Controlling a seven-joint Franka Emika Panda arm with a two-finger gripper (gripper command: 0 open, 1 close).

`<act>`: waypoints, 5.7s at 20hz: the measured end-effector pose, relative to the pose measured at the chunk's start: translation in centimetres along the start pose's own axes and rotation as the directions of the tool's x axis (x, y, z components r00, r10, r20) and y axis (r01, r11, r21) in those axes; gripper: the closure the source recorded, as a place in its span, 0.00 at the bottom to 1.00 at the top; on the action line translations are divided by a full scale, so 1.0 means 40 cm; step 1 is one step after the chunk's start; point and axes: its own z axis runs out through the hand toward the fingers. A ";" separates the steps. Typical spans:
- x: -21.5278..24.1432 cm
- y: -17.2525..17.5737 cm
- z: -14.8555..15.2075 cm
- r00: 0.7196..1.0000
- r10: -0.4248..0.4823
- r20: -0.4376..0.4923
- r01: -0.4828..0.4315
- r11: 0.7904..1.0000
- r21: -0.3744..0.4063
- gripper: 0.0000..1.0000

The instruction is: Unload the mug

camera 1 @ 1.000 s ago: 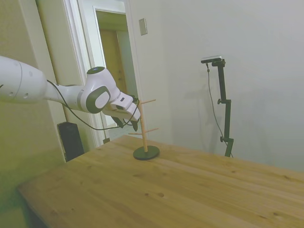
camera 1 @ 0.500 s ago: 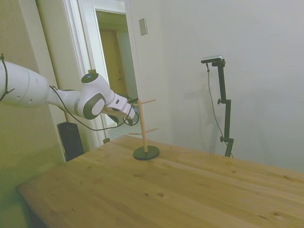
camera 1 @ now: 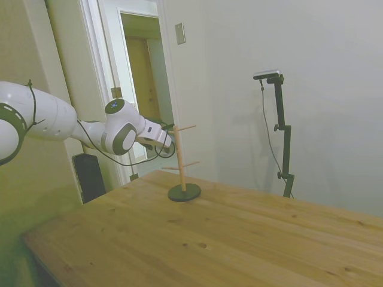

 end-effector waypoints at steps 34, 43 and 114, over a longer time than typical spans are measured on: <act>-0.021 -0.043 0.023 0.999 -0.020 -0.051 0.022 0.999 0.034 1.00; -0.022 -0.047 0.018 0.998 -0.021 -0.052 0.022 0.999 0.037 1.00; 0.442 0.800 -0.019 0.962 0.268 -0.043 -0.220 0.676 -0.703 1.00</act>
